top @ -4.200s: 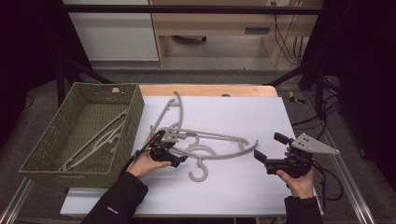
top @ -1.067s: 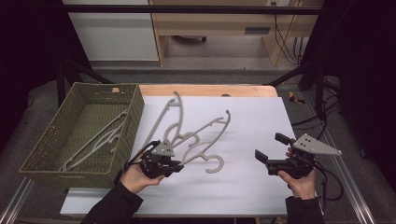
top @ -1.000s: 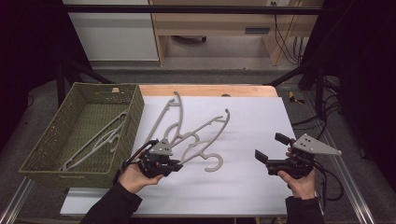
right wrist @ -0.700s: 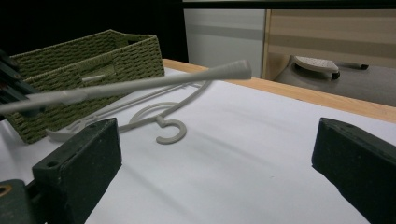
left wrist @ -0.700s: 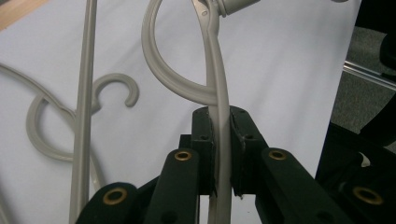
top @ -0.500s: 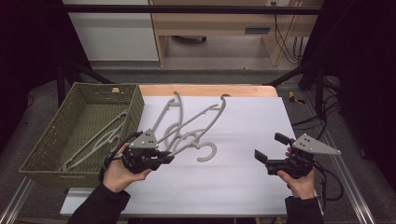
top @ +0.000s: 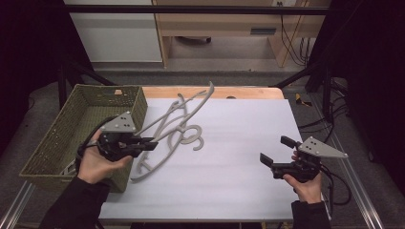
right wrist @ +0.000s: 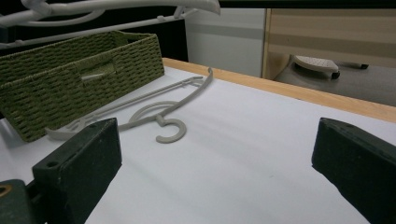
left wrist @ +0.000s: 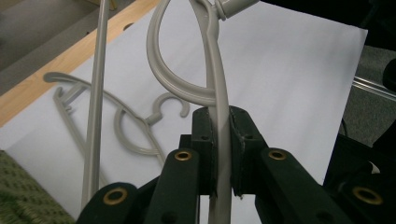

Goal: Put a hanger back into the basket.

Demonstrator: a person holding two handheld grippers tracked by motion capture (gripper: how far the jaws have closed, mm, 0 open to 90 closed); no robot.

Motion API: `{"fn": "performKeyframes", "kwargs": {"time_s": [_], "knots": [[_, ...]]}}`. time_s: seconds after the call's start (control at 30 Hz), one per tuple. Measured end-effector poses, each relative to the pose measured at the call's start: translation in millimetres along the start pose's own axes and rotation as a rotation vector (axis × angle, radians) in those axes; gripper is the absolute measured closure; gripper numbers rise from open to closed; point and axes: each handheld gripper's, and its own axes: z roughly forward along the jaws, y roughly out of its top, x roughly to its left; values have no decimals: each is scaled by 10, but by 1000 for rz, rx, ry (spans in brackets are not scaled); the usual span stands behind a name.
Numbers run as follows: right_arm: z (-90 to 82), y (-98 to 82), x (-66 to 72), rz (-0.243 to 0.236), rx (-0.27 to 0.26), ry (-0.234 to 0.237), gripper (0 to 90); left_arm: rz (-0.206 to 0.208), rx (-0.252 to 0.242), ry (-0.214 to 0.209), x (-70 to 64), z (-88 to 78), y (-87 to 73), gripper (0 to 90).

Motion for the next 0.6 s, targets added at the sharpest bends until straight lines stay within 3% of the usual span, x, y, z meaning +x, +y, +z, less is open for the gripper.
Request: {"fn": "performKeyframes", "kwargs": {"time_s": [0.23,0.6], "knots": [[8,-2,2,-1,4,-4,18,-24,-3,70,194,-248,-92,818],[27,-8,7,-2,10,-5,18,-97,1,143,557,-630,-424,818]]}}
